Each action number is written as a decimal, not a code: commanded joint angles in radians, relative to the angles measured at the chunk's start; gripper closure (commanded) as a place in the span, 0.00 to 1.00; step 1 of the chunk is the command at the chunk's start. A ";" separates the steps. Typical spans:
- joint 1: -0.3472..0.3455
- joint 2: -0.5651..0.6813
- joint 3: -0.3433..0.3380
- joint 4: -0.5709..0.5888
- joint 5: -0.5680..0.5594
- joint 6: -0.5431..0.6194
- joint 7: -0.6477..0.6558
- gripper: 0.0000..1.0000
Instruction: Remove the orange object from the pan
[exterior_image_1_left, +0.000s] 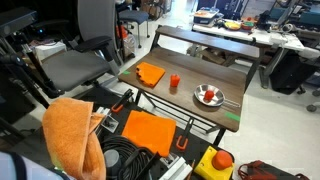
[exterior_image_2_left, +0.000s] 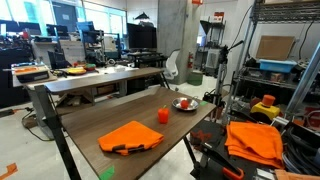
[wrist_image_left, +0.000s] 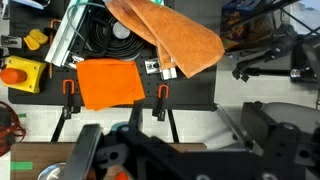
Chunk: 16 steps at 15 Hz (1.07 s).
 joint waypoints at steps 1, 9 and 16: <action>-0.046 0.030 0.015 -0.005 0.000 0.080 0.010 0.00; -0.135 0.234 -0.075 -0.061 -0.019 0.580 -0.092 0.00; -0.173 0.578 -0.139 -0.012 -0.010 0.942 -0.110 0.00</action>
